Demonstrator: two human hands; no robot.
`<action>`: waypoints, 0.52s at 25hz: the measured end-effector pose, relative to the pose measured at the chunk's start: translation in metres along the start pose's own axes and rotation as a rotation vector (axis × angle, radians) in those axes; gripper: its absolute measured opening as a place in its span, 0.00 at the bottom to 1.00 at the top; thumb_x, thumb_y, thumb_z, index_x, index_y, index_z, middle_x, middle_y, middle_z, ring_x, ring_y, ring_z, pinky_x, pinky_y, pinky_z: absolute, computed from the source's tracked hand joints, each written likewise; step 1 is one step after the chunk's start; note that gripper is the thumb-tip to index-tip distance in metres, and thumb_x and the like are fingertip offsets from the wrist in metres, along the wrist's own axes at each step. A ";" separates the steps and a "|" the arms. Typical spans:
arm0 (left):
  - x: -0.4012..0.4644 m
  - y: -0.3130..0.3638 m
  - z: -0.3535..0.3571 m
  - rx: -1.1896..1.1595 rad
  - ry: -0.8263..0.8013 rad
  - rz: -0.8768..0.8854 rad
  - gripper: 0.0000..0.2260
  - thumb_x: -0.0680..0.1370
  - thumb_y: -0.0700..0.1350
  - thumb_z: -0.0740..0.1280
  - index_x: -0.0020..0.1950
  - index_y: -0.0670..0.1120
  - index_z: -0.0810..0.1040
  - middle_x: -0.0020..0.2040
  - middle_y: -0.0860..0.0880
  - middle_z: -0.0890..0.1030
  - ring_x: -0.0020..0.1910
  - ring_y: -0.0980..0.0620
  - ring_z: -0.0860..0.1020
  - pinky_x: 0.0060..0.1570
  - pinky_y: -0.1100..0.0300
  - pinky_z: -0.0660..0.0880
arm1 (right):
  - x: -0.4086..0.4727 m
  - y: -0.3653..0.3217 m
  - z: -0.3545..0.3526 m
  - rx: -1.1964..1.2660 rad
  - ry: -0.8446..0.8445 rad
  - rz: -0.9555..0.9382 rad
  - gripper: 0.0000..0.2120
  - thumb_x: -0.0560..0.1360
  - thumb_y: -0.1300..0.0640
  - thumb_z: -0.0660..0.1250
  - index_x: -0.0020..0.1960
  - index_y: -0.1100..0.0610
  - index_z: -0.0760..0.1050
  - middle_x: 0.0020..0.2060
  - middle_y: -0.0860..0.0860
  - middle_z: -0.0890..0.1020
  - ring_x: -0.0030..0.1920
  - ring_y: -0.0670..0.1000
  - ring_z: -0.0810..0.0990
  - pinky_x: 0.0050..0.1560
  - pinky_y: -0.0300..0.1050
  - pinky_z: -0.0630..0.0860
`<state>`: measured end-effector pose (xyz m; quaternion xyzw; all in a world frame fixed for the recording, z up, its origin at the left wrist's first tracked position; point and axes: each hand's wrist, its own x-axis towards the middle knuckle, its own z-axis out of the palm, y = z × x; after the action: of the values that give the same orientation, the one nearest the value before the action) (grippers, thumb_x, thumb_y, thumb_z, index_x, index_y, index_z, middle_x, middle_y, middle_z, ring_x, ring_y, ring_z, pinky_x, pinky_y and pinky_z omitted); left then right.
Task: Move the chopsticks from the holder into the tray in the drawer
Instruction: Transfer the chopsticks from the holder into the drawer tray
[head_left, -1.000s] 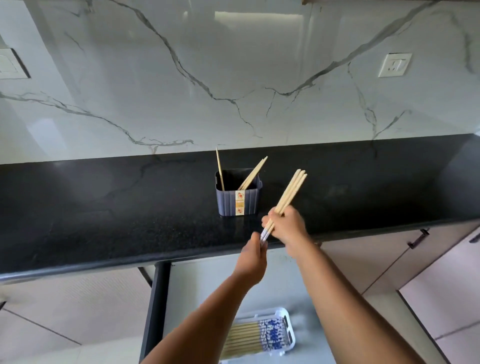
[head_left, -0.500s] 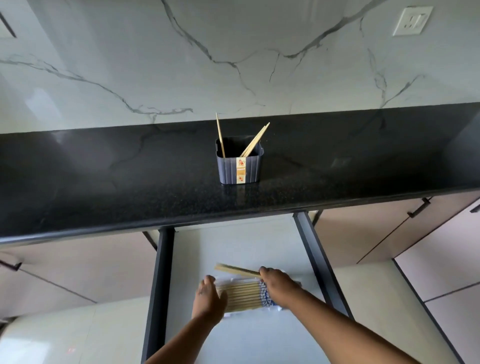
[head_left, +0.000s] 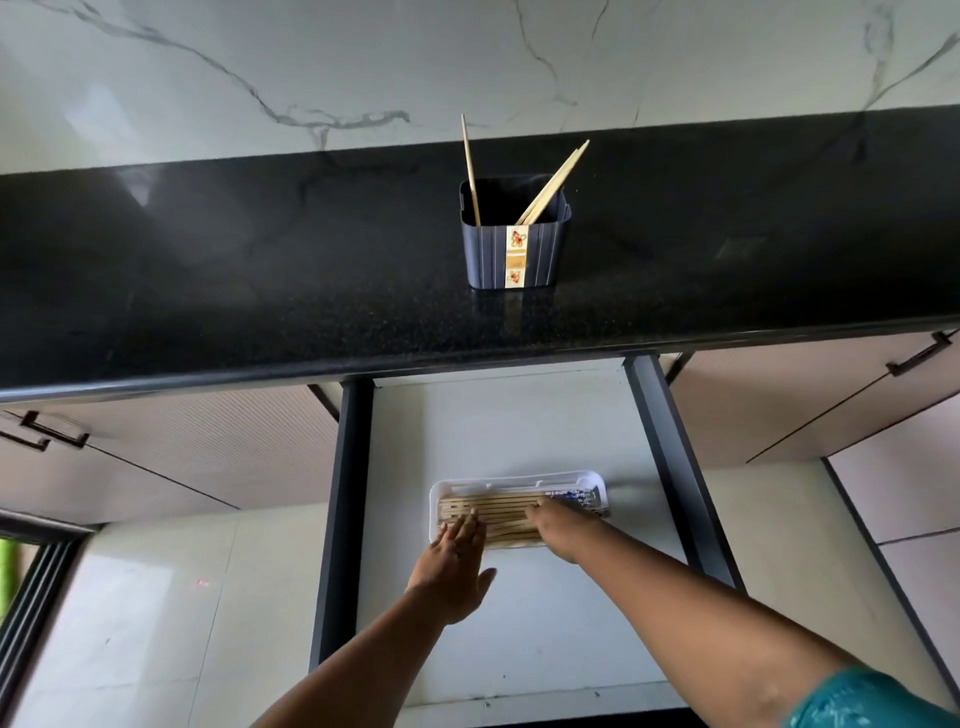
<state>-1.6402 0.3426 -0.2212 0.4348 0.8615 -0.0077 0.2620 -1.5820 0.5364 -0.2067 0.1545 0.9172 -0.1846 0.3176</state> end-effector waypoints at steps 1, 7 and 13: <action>0.002 -0.001 0.001 -0.003 -0.030 -0.002 0.31 0.81 0.57 0.52 0.78 0.43 0.48 0.80 0.44 0.48 0.78 0.46 0.47 0.77 0.53 0.44 | 0.002 0.001 0.001 -0.016 -0.002 -0.024 0.18 0.82 0.59 0.52 0.70 0.62 0.68 0.69 0.62 0.70 0.69 0.62 0.69 0.69 0.55 0.66; 0.010 -0.005 0.001 0.012 0.002 -0.067 0.36 0.79 0.64 0.50 0.78 0.42 0.49 0.79 0.43 0.50 0.78 0.45 0.48 0.76 0.53 0.42 | 0.002 0.011 -0.004 0.034 0.069 -0.056 0.15 0.75 0.67 0.58 0.60 0.59 0.72 0.64 0.57 0.71 0.62 0.60 0.74 0.59 0.47 0.73; 0.005 -0.001 0.002 0.001 0.070 0.018 0.34 0.79 0.64 0.49 0.78 0.44 0.49 0.79 0.45 0.43 0.78 0.47 0.43 0.75 0.56 0.39 | -0.017 0.028 0.013 0.052 0.248 0.051 0.14 0.80 0.54 0.54 0.60 0.58 0.72 0.62 0.55 0.73 0.64 0.56 0.73 0.59 0.47 0.71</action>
<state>-1.6428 0.3455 -0.2257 0.4428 0.8662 0.0093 0.2314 -1.5509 0.5525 -0.2120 0.2077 0.9400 -0.1794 0.2024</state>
